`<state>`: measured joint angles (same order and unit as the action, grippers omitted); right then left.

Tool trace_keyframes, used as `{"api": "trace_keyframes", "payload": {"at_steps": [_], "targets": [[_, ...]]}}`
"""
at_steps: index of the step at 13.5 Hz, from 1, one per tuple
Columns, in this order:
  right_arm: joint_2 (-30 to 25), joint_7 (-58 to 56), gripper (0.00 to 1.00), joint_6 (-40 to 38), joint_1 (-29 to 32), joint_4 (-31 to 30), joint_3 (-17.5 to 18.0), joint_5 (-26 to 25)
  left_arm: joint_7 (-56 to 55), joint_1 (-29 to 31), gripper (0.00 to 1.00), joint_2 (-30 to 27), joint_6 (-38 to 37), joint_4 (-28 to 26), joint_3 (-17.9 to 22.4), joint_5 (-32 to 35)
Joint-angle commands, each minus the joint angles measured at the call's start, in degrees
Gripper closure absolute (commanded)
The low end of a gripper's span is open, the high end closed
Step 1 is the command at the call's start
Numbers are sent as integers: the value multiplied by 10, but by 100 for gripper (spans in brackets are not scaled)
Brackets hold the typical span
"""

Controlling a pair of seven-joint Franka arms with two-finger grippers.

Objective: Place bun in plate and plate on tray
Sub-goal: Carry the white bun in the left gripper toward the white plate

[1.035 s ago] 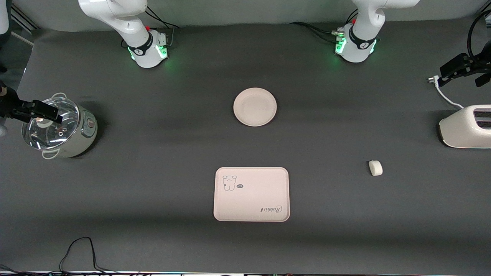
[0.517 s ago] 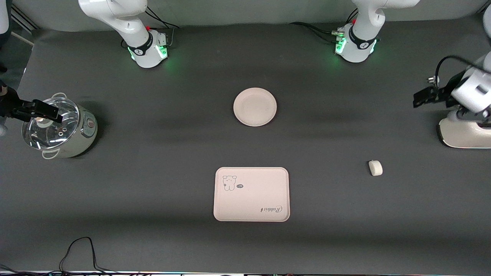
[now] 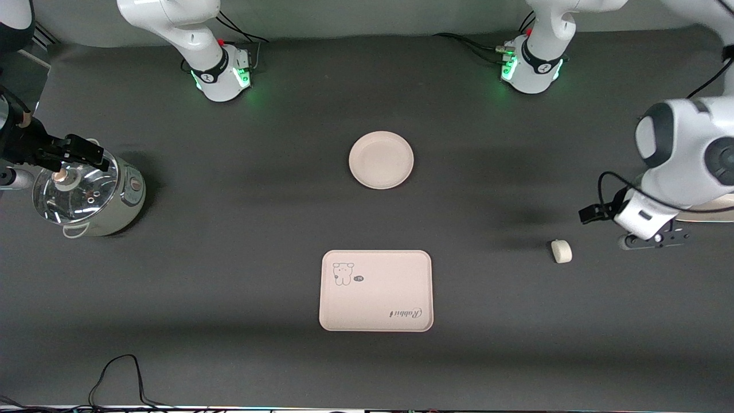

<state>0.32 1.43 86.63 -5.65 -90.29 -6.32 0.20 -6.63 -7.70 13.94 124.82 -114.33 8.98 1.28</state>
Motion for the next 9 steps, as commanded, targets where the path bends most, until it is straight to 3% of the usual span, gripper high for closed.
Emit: {"api": "trace_keyframes", "payload": {"at_steps": [1, 3, 5, 9], "targets": [[-14, 10, 0, 4, -2, -15, 0, -10, -38, 1, 0, 63, 66, 6, -1, 1], [-14, 10, 0, 4, -2, -16, 0, -10, -41, 1, 0, 99, 107, 6, -1, -12], [-13, 10, 0, 5, -2, -16, 0, -10, -39, -3, 0, 118, 120, 9, -1, -66], [-13, 10, 0, 5, -2, -16, -1, -10, -41, -12, 0, 166, 187, 8, -1, -76]]}}
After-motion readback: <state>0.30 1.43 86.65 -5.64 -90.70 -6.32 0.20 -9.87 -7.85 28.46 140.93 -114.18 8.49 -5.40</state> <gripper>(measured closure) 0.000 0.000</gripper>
